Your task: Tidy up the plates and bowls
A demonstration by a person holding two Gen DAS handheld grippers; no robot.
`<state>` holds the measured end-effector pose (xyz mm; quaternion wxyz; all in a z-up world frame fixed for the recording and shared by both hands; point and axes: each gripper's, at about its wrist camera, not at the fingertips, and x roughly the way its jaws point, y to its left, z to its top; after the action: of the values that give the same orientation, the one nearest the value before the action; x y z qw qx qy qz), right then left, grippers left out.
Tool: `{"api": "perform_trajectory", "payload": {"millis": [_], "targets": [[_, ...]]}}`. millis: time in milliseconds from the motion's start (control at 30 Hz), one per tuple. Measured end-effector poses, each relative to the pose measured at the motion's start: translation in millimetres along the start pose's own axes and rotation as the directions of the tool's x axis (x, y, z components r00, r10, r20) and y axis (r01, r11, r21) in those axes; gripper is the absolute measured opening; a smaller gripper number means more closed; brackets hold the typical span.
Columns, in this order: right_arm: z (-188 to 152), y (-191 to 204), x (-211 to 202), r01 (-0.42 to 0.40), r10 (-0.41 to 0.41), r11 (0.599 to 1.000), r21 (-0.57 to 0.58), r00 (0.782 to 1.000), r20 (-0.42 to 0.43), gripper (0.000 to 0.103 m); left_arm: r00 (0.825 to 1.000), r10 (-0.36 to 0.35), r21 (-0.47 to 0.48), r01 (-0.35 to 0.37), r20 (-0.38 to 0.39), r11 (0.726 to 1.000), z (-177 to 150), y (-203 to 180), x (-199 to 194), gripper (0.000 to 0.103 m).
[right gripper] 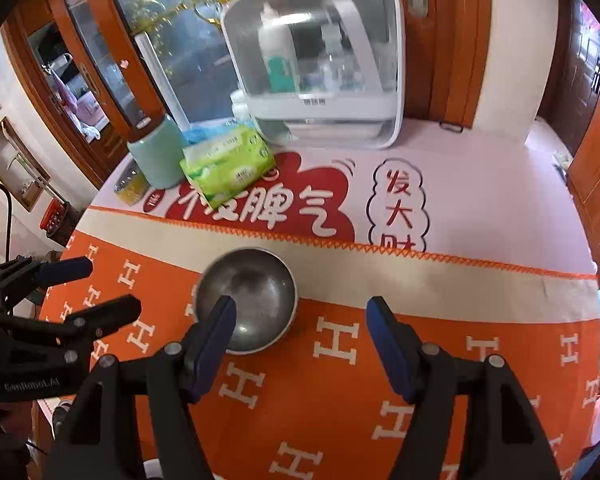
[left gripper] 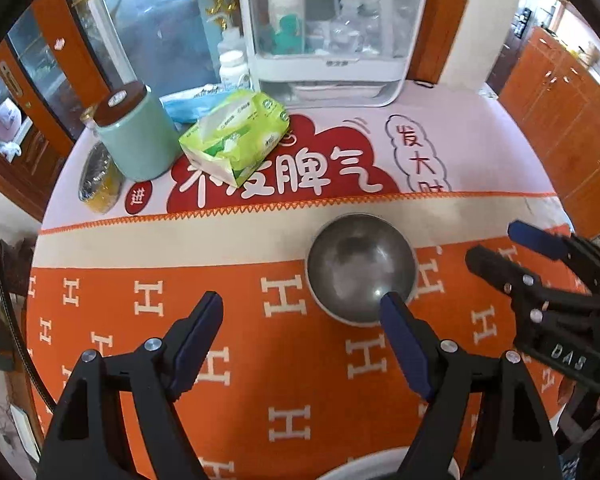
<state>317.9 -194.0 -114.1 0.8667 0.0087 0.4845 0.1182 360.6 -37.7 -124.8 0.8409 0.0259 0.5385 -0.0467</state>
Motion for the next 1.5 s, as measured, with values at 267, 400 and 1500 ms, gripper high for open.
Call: {"api": "perform_trajectory", "payload": {"millis": [267, 400, 1500], "targets": [[-6.6, -19.0, 48.2, -0.057, 0.062, 0.995, 0.082, 0.996, -0.062, 0.068, 0.997, 0.004, -0.053, -0.008, -0.078, 0.999, 9.4, 6.1, 64.6, 0.079], [-13.0, -27.4, 67.1, -0.08, 0.093, 0.987, 0.136, 0.992, -0.087, 0.068, 0.994, 0.001, -0.049, -0.007, -0.112, 0.999, 6.5, 2.5, 91.3, 0.079], [-36.4, -21.0, 110.9, -0.202, 0.228, 0.944, 0.263, 0.971, -0.075, 0.027, 0.973, -0.176, -0.073, 0.166, -0.151, 0.983, -8.1, -8.6, 147.1, 0.041]]}}
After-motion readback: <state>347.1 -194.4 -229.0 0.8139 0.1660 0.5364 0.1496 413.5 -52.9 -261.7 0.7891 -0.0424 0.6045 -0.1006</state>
